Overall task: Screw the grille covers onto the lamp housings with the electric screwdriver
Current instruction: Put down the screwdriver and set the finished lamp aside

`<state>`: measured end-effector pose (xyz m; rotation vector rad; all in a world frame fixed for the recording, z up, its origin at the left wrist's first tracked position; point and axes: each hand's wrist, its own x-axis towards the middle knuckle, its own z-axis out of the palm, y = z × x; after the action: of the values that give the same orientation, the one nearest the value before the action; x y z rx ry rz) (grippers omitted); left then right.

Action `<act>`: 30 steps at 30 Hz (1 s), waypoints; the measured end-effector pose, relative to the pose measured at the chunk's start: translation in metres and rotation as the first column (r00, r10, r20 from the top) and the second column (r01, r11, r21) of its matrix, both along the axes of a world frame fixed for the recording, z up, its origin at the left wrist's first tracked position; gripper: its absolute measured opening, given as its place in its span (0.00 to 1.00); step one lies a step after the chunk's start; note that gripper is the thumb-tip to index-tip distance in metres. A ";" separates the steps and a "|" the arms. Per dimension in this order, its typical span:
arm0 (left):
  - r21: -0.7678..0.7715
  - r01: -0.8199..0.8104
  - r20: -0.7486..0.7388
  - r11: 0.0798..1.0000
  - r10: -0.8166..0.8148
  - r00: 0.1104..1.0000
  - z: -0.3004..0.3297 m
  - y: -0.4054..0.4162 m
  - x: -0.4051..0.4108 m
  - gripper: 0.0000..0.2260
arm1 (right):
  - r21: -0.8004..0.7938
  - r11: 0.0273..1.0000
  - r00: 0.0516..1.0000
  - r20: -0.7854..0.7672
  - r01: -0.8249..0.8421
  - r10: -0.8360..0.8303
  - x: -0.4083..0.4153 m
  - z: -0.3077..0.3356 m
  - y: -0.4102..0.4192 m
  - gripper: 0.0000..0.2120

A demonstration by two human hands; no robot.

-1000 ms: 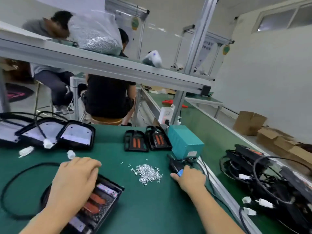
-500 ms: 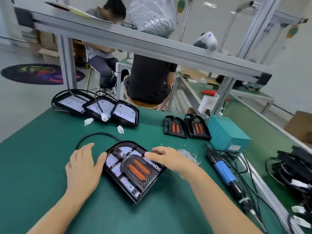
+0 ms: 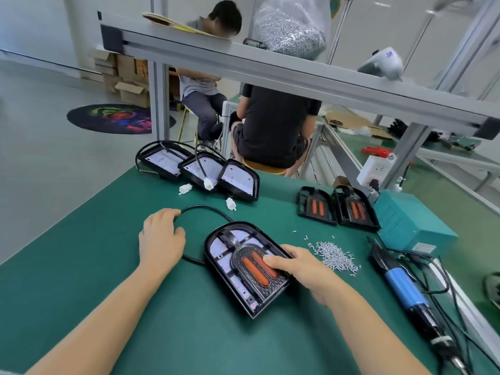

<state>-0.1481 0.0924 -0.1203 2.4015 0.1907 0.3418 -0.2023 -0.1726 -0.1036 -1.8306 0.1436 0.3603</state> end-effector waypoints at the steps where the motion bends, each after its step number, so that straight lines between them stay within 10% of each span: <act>1: 0.048 -0.023 -0.037 0.999 0.024 0.999 0.002 0.003 0.006 0.19 | 0.012 1.000 1.000 -0.002 0.004 -0.004 -0.001 0.000 0.001 0.15; 10: 0.302 -0.084 -0.226 0.950 0.156 0.961 0.007 0.009 0.029 0.11 | -0.004 0.999 0.999 0.007 0.054 -0.054 -0.008 -0.004 0.006 0.18; 15: -0.173 -0.107 -0.077 0.979 0.095 0.992 0.000 0.007 0.023 0.04 | 0.066 0.988 0.990 0.026 0.136 -0.138 -0.014 -0.012 0.009 0.26; 19: -0.812 -0.057 -0.048 0.581 0.032 0.998 -0.003 -0.003 0.011 0.18 | 0.153 0.973 0.981 0.056 0.175 -0.185 -0.022 -0.015 0.011 0.16; 30: -0.837 0.220 0.181 0.501 -0.126 0.975 0.000 -0.050 -0.044 0.20 | 0.476 0.791 0.885 0.055 0.384 -0.463 -0.036 -0.030 0.028 0.12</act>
<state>-0.1926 0.0425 -0.1205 1.3714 0.0404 0.1905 -0.2380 -0.1447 -0.1332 -1.3036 0.3214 -0.0854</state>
